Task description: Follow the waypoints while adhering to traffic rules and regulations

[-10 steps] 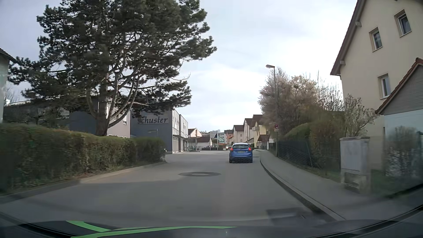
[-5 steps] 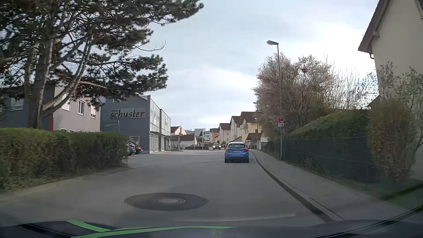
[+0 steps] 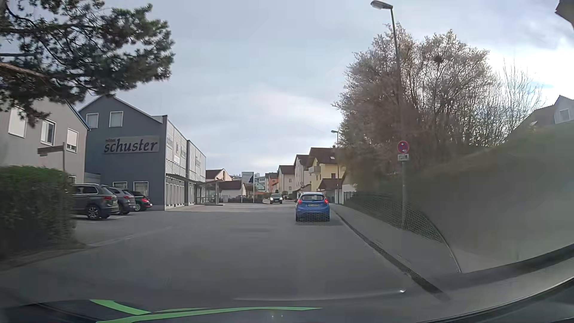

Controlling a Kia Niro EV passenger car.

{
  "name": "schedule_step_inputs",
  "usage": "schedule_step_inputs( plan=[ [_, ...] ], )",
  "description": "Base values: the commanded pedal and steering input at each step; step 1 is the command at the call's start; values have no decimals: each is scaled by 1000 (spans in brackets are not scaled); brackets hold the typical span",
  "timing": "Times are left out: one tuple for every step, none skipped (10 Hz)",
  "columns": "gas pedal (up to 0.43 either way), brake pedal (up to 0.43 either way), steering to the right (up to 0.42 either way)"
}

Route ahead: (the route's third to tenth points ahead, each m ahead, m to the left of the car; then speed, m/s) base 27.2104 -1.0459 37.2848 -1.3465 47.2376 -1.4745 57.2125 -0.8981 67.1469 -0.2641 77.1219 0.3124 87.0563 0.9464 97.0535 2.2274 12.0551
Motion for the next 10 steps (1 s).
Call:
schedule_step_inputs(
  plan=[
    [0,0,32],
    [0,0,30],
    [0,0,30],
    [0,0,30],
    [0,0,30],
    [0,0,29],
    [0,0,28],
    [0,0,26],
    [0,0,21],
    [0,0,11]
  ],
)
